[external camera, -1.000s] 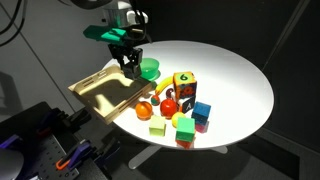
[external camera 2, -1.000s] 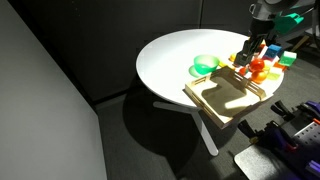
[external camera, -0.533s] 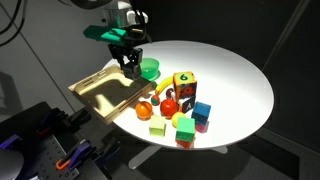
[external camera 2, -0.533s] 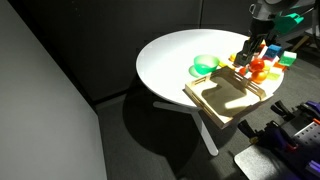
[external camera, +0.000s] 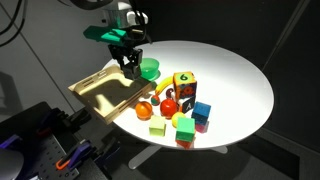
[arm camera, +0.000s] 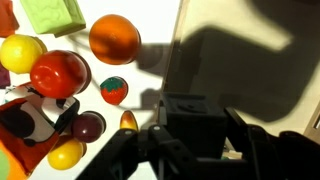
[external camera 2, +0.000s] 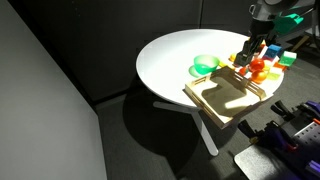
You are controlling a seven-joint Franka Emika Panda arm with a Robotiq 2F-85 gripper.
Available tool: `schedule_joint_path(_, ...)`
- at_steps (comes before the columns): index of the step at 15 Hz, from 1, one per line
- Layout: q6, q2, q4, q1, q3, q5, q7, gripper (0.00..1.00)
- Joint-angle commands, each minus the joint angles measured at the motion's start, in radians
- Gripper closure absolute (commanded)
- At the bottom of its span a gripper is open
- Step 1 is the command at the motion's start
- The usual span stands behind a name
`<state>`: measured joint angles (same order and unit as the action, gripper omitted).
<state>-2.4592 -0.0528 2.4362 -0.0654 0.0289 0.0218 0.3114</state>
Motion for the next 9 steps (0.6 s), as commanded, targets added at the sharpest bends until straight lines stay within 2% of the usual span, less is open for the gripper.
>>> schedule_joint_path(1, 0.0, -0.011, -0.005, 0.004, 0.001, 0.001, 0.001, 0.67)
schedule_joint_path(9, -0.001, -0.036, -0.01, 0.033, -0.025, -0.01, -0.009, 0.67)
